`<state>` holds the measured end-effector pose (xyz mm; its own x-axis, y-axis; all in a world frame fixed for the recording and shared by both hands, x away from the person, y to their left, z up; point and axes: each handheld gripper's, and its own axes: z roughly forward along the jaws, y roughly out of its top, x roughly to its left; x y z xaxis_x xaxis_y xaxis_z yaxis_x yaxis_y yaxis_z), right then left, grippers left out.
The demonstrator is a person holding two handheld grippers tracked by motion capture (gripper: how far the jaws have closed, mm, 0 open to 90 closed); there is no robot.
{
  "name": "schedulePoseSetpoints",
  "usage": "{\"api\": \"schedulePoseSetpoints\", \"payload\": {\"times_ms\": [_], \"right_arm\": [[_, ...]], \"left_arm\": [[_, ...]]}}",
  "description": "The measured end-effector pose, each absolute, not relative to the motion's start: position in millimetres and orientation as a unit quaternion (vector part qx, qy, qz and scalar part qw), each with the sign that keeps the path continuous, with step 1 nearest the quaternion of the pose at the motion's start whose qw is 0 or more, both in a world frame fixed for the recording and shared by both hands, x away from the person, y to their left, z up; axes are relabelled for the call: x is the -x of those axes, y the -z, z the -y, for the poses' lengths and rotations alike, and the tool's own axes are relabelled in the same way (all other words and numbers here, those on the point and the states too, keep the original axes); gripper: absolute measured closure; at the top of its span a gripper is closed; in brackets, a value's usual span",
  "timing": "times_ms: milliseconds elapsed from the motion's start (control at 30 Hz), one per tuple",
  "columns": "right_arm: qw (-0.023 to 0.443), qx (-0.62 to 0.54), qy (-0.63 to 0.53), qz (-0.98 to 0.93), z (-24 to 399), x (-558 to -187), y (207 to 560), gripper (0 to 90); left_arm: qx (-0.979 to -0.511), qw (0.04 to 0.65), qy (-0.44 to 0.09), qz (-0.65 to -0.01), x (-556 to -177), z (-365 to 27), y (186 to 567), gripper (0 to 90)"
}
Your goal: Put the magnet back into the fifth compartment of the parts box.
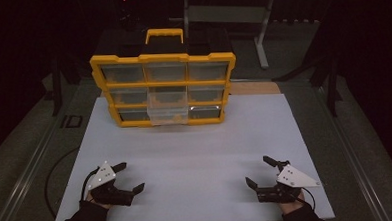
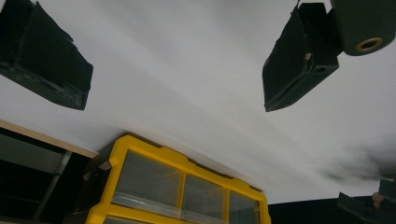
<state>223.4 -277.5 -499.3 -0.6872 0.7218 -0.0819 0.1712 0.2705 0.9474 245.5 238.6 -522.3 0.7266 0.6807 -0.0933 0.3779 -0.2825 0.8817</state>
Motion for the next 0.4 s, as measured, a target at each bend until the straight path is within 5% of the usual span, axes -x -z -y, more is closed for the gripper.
{"api": "schedulePoseSetpoints", "payload": {"times_ms": [400], "right_arm": [[0.258,-0.298,-0.521,-0.757,276.4,-223.9,501.9,8.8]], "left_arm": [[-0.784,0.500,-0.151,-0.336,-245.2,-240.1,522.3,0.1]]}}
